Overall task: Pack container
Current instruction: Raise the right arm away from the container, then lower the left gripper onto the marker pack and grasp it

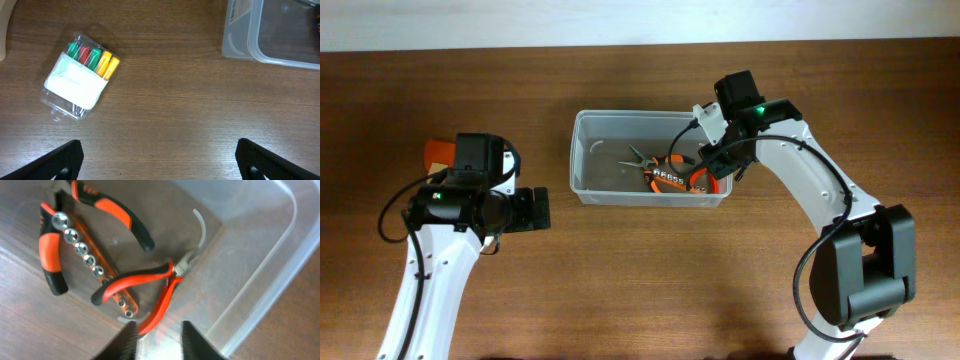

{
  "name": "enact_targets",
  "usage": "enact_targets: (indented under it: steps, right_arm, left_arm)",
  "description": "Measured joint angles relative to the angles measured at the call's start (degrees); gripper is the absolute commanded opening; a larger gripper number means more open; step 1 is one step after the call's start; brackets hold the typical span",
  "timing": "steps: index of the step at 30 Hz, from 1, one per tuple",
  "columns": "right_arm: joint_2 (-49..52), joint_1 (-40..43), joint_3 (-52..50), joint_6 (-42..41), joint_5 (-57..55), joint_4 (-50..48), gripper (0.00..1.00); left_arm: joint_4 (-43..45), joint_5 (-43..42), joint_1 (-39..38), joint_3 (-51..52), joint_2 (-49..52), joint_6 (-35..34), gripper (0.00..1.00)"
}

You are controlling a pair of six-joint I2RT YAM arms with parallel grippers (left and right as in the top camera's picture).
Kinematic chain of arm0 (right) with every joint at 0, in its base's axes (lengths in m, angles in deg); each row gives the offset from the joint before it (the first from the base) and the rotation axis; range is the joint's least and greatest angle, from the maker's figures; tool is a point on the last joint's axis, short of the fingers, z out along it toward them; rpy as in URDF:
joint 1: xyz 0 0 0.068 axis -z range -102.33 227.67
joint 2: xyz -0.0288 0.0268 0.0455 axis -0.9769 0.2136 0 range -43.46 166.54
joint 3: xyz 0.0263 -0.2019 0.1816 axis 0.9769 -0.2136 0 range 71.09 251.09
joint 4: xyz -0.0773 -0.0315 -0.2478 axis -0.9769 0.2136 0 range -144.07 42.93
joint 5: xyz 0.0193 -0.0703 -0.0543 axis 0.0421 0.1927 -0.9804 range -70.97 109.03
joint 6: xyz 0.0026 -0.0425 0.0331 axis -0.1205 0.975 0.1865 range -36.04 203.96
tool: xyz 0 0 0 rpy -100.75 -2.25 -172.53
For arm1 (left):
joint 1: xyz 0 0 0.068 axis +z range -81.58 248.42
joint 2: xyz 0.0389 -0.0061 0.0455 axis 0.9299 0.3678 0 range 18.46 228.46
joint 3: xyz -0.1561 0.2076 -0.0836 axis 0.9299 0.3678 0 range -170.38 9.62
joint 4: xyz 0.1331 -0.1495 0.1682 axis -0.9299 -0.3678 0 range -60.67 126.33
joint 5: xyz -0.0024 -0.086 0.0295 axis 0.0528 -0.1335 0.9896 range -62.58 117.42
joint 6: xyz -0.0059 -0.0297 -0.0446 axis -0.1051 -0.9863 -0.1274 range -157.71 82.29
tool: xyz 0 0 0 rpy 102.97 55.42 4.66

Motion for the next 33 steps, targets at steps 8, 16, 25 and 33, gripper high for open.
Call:
enact_targets:
  steps: [8, 16, 25, 33]
  right_arm:
    - [0.31, 0.07, 12.22, -0.20, 0.07, 8.85, 0.99]
    - [-1.25, 3.10, 42.45, -1.25, -3.54, 26.32, 0.99]
    - [-3.39, 11.52, 49.70, -4.94, -5.46, 36.02, 0.99]
    - [-3.19, 12.98, 49.70, -5.77, -5.53, 36.00, 0.99]
  left_arm:
    - [-6.88, 0.98, 0.00, -6.40, 0.02, 2.25, 0.99]
    - [-17.66, 3.76, 5.75, -18.14, 0.07, 8.46, 0.99]
    - [-15.98, 4.61, 15.98, -18.34, 4.35, 13.94, 0.99]
    - [-10.78, 5.16, 16.35, -18.36, 15.39, 21.86, 0.99]
